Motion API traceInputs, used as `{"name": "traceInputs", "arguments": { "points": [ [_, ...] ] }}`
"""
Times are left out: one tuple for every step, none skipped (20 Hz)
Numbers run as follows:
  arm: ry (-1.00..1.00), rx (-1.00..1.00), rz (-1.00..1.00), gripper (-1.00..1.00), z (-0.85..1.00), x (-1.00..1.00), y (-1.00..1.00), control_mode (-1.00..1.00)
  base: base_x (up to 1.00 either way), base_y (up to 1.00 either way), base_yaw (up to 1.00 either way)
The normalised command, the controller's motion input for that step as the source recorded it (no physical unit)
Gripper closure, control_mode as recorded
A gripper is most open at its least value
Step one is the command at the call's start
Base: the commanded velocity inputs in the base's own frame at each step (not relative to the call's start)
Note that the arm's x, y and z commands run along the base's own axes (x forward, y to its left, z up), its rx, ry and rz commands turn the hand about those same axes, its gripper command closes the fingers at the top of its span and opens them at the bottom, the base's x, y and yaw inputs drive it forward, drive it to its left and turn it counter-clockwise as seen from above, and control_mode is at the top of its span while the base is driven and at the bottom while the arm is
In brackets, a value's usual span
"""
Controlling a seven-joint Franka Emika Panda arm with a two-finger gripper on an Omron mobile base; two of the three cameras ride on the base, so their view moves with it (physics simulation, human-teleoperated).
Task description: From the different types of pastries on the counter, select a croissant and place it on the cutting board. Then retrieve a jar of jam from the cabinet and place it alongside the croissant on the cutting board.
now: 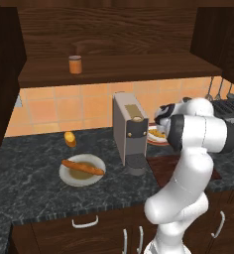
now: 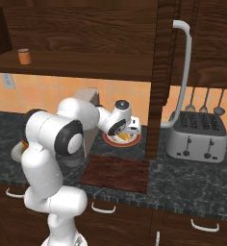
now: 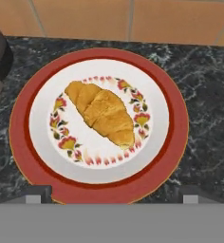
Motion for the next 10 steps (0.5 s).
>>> {"name": "traceInputs", "arguments": {
  "points": [
    [0.0,0.0,0.02,-1.0,-0.21,0.39,0.0,-1.0,0.0,0.0,0.0],
    [0.0,0.0,0.01,-1.0,-0.19,0.46,0.0,-1.0,0.0,0.0,0.0],
    [0.0,0.02,0.03,-1.0,-0.15,0.45,0.0,-1.0,0.0,0.0,0.0],
    [0.0,0.03,0.04,-1.0,-0.11,0.48,0.0,-1.0,0.0,0.0,0.0],
    [0.0,0.01,0.03,-1.0,-0.14,0.46,0.0,-1.0,0.0,0.0,0.0],
    [0.0,0.0,0.03,-1.0,-0.19,0.38,0.0,-1.0,0.0,0.0,0.0],
    [0.0,0.0,0.03,-1.0,-0.24,0.39,0.01,-1.0,0.0,0.0,0.0],
    [0.0,0.0,0.04,-1.0,-0.28,0.34,0.06,-1.0,0.0,0.0,0.0],
    [0.0,0.0,0.04,-1.0,-0.29,0.19,0.01,-1.0,0.0,0.0,0.0],
    [0.0,0.0,0.04,-1.0,-0.26,0.25,0.05,-1.0,0.0,0.0,0.0]
  ]
}}
